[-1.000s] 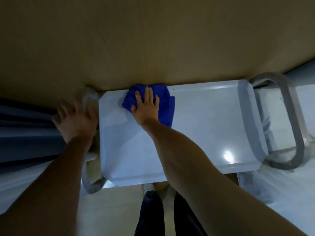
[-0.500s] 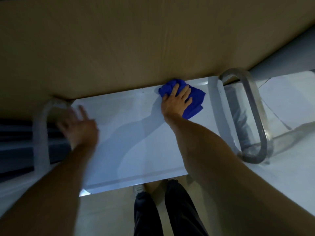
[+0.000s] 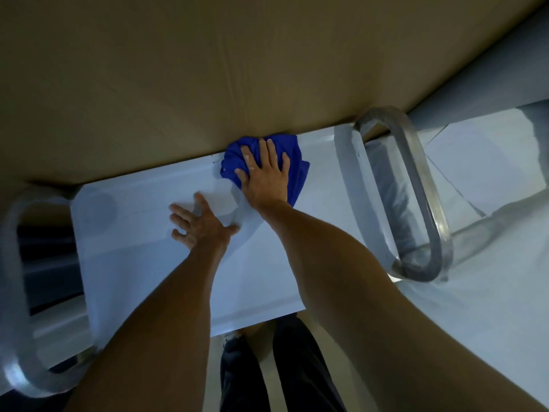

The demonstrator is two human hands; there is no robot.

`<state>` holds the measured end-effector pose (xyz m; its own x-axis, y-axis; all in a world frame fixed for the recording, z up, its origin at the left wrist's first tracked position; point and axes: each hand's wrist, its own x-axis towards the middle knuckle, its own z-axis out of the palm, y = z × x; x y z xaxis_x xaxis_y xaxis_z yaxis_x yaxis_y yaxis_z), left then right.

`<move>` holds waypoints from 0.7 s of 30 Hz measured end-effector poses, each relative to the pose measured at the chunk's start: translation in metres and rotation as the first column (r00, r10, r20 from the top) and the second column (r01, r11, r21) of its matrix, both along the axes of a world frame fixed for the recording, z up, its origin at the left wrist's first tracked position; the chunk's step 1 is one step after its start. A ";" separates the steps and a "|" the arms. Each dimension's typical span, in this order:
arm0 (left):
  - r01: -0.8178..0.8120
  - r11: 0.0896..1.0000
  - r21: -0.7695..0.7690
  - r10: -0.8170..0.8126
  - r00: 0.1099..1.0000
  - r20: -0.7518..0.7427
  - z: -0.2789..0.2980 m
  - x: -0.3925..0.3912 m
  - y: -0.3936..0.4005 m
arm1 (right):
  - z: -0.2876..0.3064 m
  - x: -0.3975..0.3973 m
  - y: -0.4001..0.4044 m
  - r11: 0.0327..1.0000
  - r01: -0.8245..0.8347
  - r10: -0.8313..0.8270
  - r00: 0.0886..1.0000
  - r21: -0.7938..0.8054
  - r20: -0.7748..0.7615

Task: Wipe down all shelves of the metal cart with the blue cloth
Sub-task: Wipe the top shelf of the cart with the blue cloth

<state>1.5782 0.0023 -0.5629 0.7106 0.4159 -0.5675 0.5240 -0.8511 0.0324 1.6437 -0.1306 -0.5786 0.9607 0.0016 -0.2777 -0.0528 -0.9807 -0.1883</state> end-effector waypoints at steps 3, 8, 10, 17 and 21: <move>0.002 1.000 -0.023 -0.002 1.000 -0.013 0.000 0.001 -0.011 | -0.003 0.000 -0.031 0.998 0.065 -0.064 0.998 -0.013 0.025; 0.007 0.999 -0.034 -0.006 1.000 0.023 0.000 0.003 -0.027 | -0.004 -0.012 -0.069 0.982 0.189 -0.189 0.981 0.009 0.040; 0.007 1.000 -0.024 -0.006 1.000 0.012 0.003 0.003 -0.028 | -0.004 -0.047 -0.051 0.980 0.191 -0.194 0.980 0.057 0.051; 0.117 0.993 0.024 -0.117 0.993 -0.029 0.019 0.001 -0.017 | 0.009 -0.254 -0.022 0.997 0.015 -0.010 0.998 0.070 -0.066; 0.173 0.985 0.010 -0.173 0.976 0.129 0.029 -0.008 0.017 | 0.011 -0.234 -0.024 0.992 -0.110 0.116 0.988 0.058 -0.100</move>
